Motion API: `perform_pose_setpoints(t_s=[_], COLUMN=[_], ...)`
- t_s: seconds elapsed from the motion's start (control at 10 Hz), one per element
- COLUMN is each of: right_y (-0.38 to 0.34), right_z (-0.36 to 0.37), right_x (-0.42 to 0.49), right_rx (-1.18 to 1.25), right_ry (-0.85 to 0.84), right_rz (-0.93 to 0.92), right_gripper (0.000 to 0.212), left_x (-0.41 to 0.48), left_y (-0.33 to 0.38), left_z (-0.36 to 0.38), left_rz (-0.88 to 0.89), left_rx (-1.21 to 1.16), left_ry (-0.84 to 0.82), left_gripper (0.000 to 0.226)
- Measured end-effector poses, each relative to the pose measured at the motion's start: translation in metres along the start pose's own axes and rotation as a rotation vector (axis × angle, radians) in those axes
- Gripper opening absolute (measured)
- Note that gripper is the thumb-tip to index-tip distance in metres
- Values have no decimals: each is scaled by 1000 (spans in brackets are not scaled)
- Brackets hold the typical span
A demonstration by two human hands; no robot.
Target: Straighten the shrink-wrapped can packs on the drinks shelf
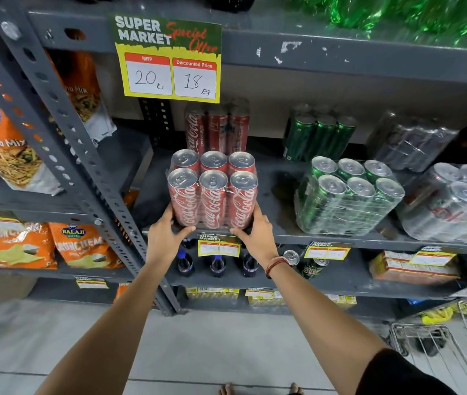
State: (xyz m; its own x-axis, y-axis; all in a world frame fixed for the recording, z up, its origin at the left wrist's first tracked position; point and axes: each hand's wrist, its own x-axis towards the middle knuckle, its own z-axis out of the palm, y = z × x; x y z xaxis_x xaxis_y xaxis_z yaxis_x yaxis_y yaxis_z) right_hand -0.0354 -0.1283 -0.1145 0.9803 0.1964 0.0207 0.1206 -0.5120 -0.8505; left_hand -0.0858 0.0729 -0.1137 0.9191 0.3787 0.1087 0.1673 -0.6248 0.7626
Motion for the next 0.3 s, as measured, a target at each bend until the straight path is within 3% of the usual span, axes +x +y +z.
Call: perform_pose_setpoints(t_s=[0.2, 0.3], right_y=[-8, -15], right_z=[-6, -15], right_x=[0, 4], right_rx=[-75, -245], right_ry=[-14, -47], right_rz=[11, 18], right_gripper=[70, 56], left_x=[-1, 0], left_y=[5, 14], left_z=[-5, -9], left_rz=[8, -26], left_rx=[1, 93], left_ry=[-34, -74], left_gripper=[76, 64])
